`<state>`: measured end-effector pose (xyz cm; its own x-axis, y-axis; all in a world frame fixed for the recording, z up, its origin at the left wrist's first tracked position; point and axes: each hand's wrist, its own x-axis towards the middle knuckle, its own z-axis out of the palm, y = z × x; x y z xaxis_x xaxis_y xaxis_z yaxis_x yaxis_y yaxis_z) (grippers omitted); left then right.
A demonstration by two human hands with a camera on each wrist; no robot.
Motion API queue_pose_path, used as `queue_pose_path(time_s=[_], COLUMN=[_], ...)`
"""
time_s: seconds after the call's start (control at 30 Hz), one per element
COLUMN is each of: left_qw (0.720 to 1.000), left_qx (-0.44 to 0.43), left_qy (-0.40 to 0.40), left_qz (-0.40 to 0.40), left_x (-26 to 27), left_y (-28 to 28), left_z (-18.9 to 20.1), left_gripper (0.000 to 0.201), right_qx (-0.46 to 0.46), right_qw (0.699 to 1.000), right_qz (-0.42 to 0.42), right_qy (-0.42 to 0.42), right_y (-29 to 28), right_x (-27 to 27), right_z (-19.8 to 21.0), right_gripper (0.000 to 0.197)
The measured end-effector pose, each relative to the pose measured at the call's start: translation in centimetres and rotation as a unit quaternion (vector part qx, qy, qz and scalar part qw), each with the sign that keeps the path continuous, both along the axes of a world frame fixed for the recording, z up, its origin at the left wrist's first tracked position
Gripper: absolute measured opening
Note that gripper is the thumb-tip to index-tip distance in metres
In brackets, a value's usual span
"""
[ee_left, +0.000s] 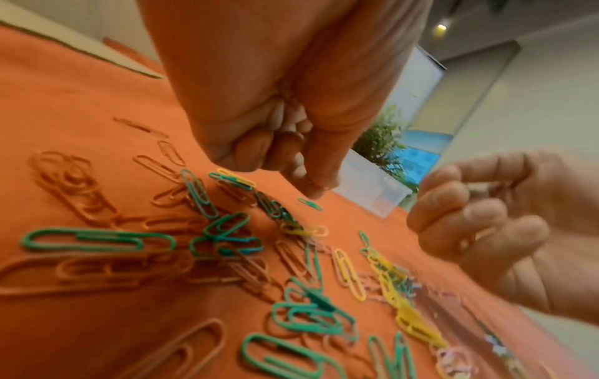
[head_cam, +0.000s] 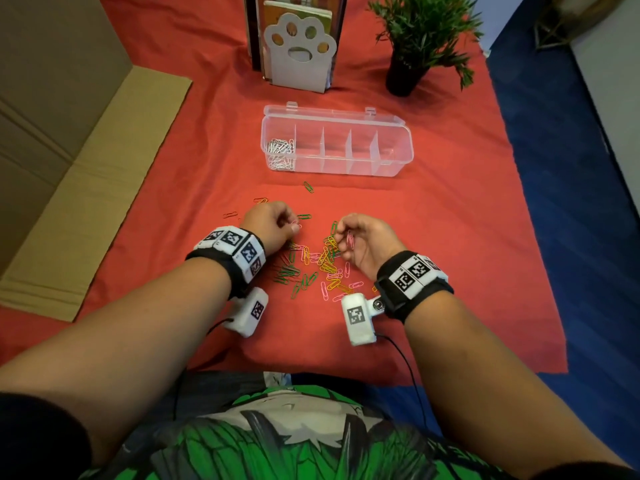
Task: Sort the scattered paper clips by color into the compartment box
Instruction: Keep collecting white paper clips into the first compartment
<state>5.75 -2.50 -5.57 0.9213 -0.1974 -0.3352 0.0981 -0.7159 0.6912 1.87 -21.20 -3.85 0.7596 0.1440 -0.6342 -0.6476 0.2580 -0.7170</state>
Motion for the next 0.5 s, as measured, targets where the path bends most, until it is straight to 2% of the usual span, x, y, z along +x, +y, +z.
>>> queue_pose_path(time_s=[0.07, 0.13, 0.2, 0.27, 0.37, 0.43, 0.5], left_qw=[0.996, 0.987, 0.979, 0.963, 0.922, 0.914, 0.92], left_qx=[-0.057, -0.102, -0.118, -0.148, -0.218, -0.229, -0.222], left_qy=[0.056, 0.094, 0.119, 0.163, 0.241, 0.258, 0.244], left_qz=[0.039, 0.082, 0.118, 0.157, 0.212, 0.213, 0.211], left_x=[0.1, 0.2, 0.3, 0.3, 0.0, -0.2, -0.4], left_y=[0.3, 0.4, 0.5, 0.3, 0.2, 0.3, 0.2], left_z=[-0.3, -0.5, -0.3, 0.3, 1.5, 1.7, 1.8], left_gripper=[0.012, 0.019, 0.023, 0.025, 0.026, 0.028, 0.029], right_qx=[-0.088, -0.213, -0.287, -0.3, -0.312, -0.323, -0.35], right_qw=[0.996, 0.974, 0.95, 0.945, 0.941, 0.935, 0.919], right_qz=[0.021, 0.076, 0.119, 0.13, 0.126, 0.135, 0.166], right_qy=[-0.011, -0.027, -0.031, -0.023, -0.032, -0.058, -0.081], right_y=[0.5, 0.7, 0.5, 0.2, 0.1, 0.4, 1.0], right_x=[0.0, 0.1, 0.1, 0.1, 0.0, -0.2, -0.3], right_z=[-0.2, -0.4, -0.5, -0.6, -0.6, -0.6, -0.8], right_gripper=[0.02, 0.018, 0.018, 0.025, 0.037, 0.036, 0.027])
